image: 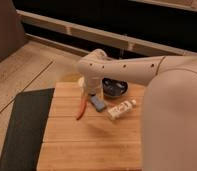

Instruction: Push the ceramic bowl across the table

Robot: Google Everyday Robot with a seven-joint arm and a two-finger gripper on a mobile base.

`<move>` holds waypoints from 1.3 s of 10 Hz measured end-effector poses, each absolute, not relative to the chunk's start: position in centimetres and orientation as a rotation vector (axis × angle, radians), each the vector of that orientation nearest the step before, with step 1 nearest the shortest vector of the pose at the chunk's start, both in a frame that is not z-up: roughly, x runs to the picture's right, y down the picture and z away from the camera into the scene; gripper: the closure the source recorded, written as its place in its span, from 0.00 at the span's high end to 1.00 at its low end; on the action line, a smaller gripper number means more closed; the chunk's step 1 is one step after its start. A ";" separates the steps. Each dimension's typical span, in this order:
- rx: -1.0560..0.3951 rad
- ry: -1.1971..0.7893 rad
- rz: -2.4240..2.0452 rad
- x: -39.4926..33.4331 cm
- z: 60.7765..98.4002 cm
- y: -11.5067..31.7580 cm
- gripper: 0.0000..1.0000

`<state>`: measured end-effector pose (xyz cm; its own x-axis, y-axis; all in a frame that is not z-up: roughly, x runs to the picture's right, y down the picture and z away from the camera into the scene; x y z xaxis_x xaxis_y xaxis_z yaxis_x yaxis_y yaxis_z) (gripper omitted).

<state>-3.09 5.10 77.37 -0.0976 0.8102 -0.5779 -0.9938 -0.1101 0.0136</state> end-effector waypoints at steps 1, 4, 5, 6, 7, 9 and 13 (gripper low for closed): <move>-0.512 0.473 1.627 -3.3 77.3 5.2 0.65; -0.501 0.480 1.626 -2.9 77.5 5.2 0.65; -0.473 0.537 1.640 -1.0 78.6 5.6 0.65; -0.443 0.602 1.658 1.5 79.7 5.9 0.65; -0.418 0.656 1.679 4.0 80.8 6.1 0.65; -0.385 0.728 1.705 7.5 83.3 5.7 0.65; -0.512 0.771 1.791 9.9 87.5 6.7 0.65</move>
